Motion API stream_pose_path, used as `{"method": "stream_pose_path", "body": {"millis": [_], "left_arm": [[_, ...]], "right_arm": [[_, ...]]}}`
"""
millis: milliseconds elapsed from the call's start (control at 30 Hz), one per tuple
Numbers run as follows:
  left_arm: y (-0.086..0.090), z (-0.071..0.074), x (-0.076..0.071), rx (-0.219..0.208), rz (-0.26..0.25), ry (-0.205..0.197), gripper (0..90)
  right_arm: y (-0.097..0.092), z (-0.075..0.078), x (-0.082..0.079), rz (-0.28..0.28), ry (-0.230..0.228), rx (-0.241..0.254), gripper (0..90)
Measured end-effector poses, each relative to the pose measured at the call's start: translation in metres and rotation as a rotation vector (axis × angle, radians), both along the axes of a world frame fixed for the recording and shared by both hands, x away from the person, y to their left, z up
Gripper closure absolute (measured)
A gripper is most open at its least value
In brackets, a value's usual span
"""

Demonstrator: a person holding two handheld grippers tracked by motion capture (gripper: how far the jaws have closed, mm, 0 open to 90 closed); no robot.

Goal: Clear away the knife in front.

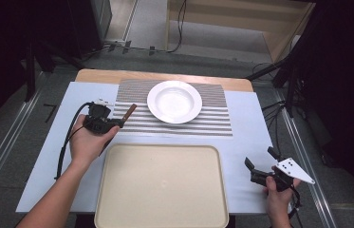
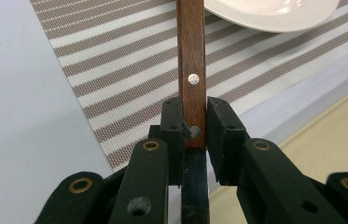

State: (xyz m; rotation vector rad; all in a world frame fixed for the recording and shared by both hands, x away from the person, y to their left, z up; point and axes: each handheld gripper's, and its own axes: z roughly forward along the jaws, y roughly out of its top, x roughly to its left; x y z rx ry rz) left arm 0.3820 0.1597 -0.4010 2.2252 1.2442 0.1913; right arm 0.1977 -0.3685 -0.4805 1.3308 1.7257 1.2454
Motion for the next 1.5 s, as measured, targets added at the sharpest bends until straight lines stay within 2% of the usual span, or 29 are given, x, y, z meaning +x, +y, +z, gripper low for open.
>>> {"method": "stream_pose_path", "body": {"millis": [233, 400, 433, 500, 533, 1067, 1500], "left_arm": [[-0.003, -0.004, -0.019, 0.006, -0.021, 0.017, 77.5], [-0.004, -0.006, -0.029, 0.014, -0.032, 0.012, 77.5], [-0.004, -0.007, -0.035, -0.001, -0.064, 0.014, 77.5], [-0.005, -0.008, -0.039, 0.007, -0.064, 0.007, 77.5], [-0.006, -0.011, -0.046, 0.017, -0.075, 0.009, 77.5], [-0.003, -0.024, -0.090, -0.027, -0.088, 0.058, 77.5], [-0.007, -0.035, -0.111, -0.058, -0.095, 0.084, 77.4]], "right_arm": [[0.000, 0.000, 0.000, 0.002, 0.000, -0.002, 0.5], [0.000, 0.000, 0.000, 0.002, 0.000, -0.002, 0.5], [0.000, 0.000, 0.000, 0.002, -0.001, -0.001, 0.5], [0.000, 0.000, 0.000, 0.002, 0.000, -0.002, 0.5], [0.000, 0.000, 0.000, 0.000, 0.000, 0.000, 0.5], [0.001, 0.000, 0.000, -0.001, 0.000, -0.003, 0.5], [0.001, 0.000, 0.000, -0.001, 0.001, -0.007, 0.5]]}}
